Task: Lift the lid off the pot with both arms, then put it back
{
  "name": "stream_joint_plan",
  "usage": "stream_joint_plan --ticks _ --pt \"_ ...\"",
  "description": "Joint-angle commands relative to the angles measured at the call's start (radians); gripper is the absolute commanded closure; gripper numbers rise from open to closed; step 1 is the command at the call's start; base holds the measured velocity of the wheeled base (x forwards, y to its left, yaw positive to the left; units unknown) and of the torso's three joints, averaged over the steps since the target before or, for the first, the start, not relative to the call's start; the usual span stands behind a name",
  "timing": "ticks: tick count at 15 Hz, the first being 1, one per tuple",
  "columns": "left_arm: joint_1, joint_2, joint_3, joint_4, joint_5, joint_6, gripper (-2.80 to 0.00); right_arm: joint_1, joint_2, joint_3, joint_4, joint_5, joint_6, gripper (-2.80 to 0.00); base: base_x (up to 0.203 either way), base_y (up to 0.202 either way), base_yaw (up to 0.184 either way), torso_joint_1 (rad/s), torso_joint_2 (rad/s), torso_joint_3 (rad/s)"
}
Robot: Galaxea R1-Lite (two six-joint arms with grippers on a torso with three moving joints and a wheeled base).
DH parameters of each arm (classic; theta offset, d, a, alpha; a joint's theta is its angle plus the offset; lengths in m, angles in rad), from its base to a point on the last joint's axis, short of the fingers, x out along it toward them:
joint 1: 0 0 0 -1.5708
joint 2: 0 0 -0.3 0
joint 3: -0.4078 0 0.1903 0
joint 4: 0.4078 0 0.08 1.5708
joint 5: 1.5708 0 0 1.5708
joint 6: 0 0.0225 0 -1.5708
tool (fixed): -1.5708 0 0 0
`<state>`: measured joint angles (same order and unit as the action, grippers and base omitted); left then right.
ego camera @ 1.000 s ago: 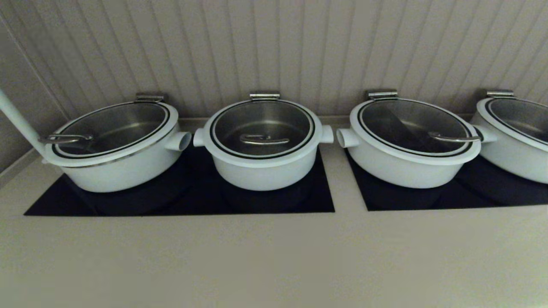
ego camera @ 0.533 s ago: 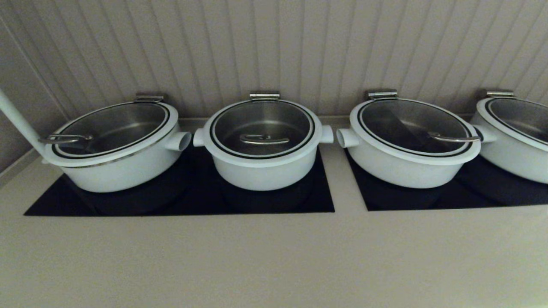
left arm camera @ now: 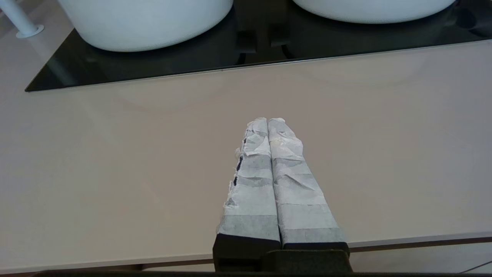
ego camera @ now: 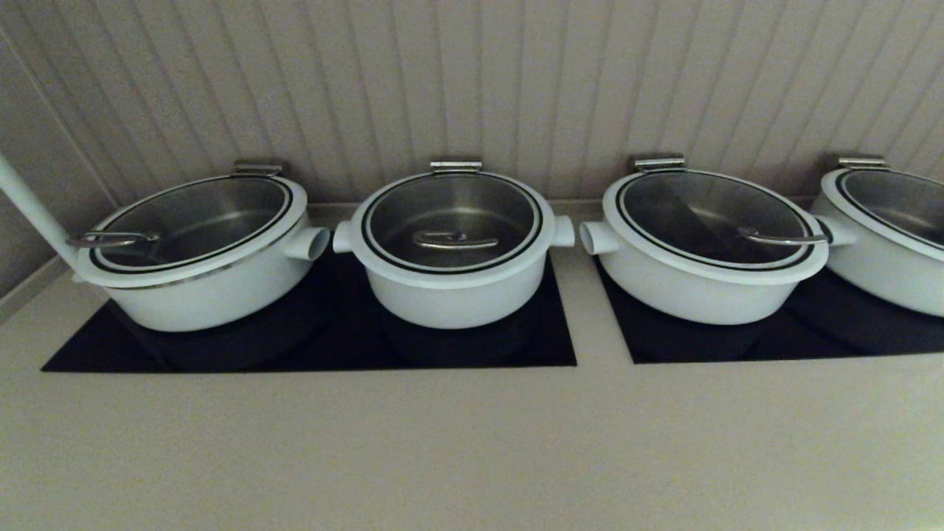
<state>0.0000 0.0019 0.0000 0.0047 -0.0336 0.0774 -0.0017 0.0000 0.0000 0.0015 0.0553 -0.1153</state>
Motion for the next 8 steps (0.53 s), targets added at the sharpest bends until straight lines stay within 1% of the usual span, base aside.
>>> stream_joint_plan --ticks 1,8 --pt "0.0 0.0 0.0 0.0 0.0 0.001 0.0 0.0 0.002 0.0 0.0 0.001 -0.001 0.0 0.0 0.0 0.0 0.0 0.0 0.0" --pt "0.0 0.0 0.0 0.0 -0.002 0.024 0.0 0.0 0.002 0.0 0.0 0.001 -0.001 0.0 0.0 0.0 0.0 0.0 0.0 0.0"
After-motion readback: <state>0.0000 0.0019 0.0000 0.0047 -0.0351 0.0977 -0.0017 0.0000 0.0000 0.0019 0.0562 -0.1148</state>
